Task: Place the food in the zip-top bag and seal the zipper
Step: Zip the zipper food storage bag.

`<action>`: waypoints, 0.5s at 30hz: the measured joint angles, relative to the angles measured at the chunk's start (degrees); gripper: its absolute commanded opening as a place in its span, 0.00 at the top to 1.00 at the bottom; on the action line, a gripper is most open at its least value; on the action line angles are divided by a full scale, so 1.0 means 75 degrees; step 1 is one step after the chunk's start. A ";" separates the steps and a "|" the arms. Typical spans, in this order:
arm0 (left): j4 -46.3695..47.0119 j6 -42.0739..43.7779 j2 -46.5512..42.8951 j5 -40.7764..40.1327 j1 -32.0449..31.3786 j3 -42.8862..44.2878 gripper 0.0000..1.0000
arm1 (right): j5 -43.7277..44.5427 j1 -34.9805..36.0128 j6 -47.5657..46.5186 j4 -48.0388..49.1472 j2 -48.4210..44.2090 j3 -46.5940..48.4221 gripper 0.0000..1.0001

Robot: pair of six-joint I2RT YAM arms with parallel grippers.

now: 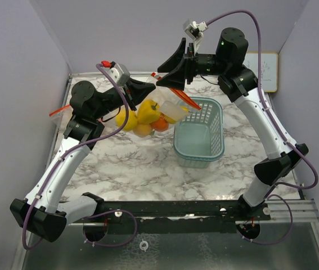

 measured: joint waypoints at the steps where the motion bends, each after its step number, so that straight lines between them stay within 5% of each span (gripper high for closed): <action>1: 0.0000 0.0000 0.0000 -0.0003 0.0000 0.0000 1.00 | -0.0064 0.0000 0.0090 0.0108 0.0023 -0.0035 0.35; 5: 0.0000 0.0000 0.0000 0.0000 0.0000 -0.0003 1.00 | -0.0318 0.0000 0.0536 0.0577 0.0096 -0.0236 0.41; 9: 0.0000 0.0000 0.0000 0.0003 0.0000 -0.0003 1.00 | -0.0522 0.0000 0.0895 0.0976 0.0192 -0.0291 0.58; 13: 0.0000 0.0000 0.0000 0.0003 0.0000 -0.0003 1.00 | -0.0714 0.0000 0.1230 0.1361 0.0248 -0.0300 0.91; 15: 0.0003 0.0000 -0.0003 0.0006 0.0000 -0.0003 1.00 | -0.0839 0.0000 0.1408 0.1547 0.0286 -0.0300 0.97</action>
